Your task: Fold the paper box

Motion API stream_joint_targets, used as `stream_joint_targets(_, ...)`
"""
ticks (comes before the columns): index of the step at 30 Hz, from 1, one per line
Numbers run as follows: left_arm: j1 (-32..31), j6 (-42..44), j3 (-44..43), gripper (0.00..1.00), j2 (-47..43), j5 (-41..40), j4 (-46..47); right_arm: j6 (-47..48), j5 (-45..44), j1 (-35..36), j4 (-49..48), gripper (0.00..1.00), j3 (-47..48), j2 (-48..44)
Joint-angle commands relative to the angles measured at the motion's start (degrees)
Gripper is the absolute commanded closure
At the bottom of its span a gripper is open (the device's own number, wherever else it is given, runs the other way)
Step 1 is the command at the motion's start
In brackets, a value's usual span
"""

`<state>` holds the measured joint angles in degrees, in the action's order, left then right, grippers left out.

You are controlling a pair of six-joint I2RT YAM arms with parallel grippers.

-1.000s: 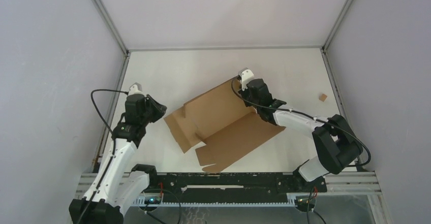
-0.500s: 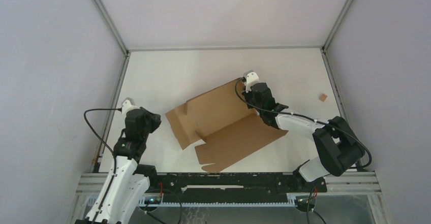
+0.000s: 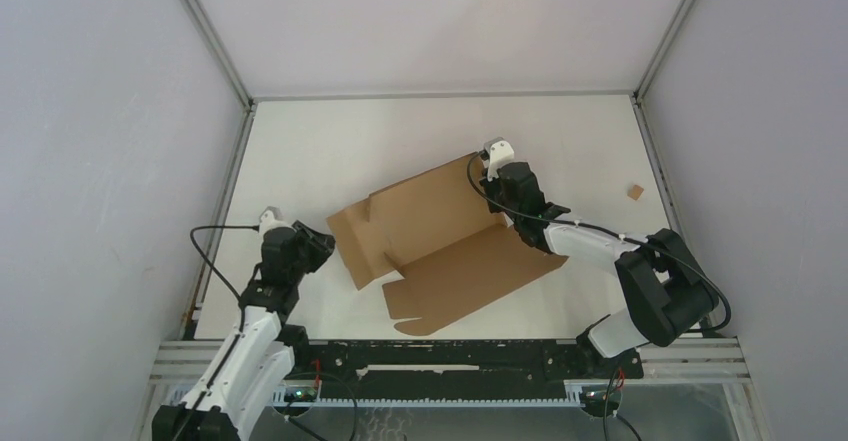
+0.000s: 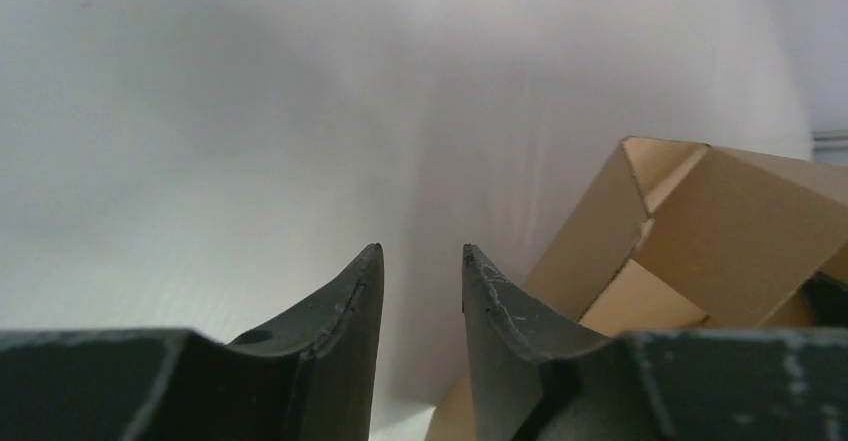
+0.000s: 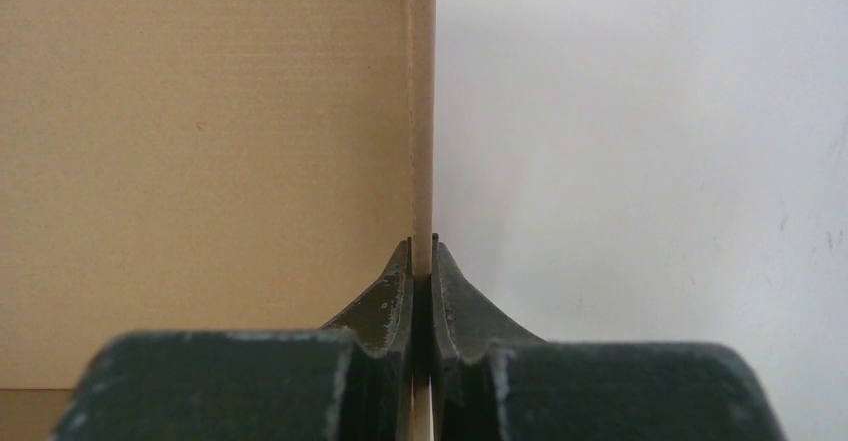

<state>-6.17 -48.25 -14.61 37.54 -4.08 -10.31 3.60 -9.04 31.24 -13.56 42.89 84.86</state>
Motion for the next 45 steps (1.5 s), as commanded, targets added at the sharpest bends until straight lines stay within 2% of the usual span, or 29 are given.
stream_joint_targets(1, 0.5, -1.0, 2.5, 0.59, 1.5, 8.3, 13.4, -2.0, 1.1, -0.3, -4.1, 0.94, 0.3, -0.4)
stream_joint_targets(8, 0.4, -2.4, 5.5, 0.60, 7.1, 15.4, 23.7, -2.5, 1.7, -0.6, -4.3, 0.94, 0.3, -0.1)
stream_joint_targets(20, 0.4, -4.2, 7.6, 0.58, 3.0, 19.0, 28.2, -3.3, 1.7, -0.7, -4.1, 0.94, 0.7, 1.4)
stream_joint_targets(29, 0.2, -5.2, 8.7, 0.55, 4.0, 22.8, 33.4, -3.3, 1.6, -0.4, -3.4, 0.94, 1.5, 2.3)
stream_joint_targets(45, -1.0, -5.2, 10.0, 0.54, -4.5, 26.6, 27.1, -3.3, 1.6, -0.3, -2.3, 0.94, 3.3, 4.2)
